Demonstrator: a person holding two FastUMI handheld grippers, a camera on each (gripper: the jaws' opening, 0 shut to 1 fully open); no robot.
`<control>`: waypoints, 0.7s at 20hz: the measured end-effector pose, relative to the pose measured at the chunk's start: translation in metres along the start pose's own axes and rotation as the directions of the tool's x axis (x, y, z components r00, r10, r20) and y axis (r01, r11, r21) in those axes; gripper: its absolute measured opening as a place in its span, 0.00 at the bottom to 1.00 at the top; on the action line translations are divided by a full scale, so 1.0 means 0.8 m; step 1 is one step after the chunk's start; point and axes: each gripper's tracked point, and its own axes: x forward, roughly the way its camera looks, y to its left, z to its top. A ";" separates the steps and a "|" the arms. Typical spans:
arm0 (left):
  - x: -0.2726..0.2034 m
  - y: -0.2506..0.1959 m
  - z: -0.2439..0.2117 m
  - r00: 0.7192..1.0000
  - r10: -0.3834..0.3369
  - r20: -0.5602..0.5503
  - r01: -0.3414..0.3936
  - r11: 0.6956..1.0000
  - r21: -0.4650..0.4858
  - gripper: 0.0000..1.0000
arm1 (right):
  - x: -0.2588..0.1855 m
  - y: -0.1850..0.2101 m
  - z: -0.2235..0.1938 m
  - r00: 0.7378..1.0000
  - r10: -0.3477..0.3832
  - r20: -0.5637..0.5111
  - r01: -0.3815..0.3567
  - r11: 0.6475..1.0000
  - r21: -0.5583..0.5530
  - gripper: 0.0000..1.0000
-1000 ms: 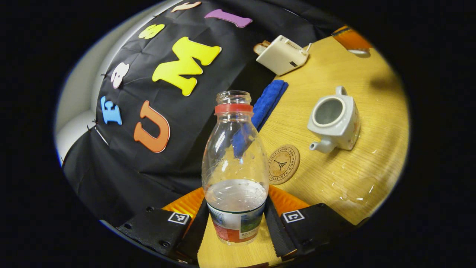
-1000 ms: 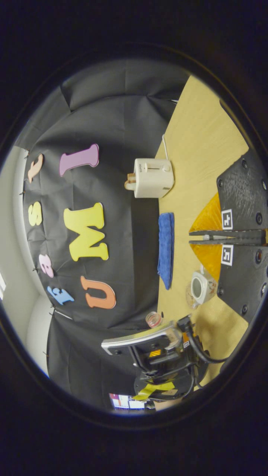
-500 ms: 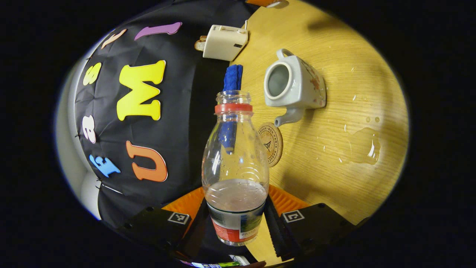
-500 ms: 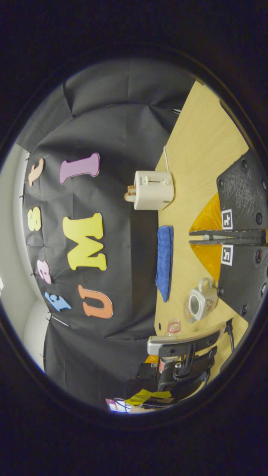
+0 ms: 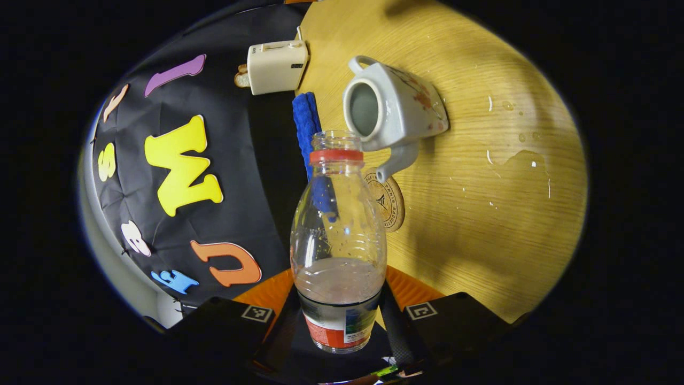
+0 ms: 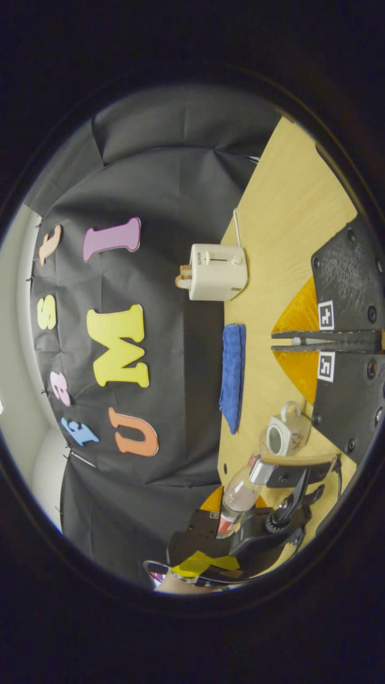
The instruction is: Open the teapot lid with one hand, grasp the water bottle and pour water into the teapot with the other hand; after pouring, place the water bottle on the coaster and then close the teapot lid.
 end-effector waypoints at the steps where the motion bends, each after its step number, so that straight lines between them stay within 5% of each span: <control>1: -0.001 0.008 0.003 1.000 0.011 -0.001 -0.011 0.999 0.030 0.75 | 0.000 0.001 0.000 1.000 0.006 0.002 -0.006 1.000 0.003 0.00; 14: -0.014 0.054 0.010 0.994 0.090 -0.058 -0.074 0.969 0.237 0.75 | 0.001 0.001 -0.003 0.999 0.032 0.002 -0.032 0.999 0.027 0.00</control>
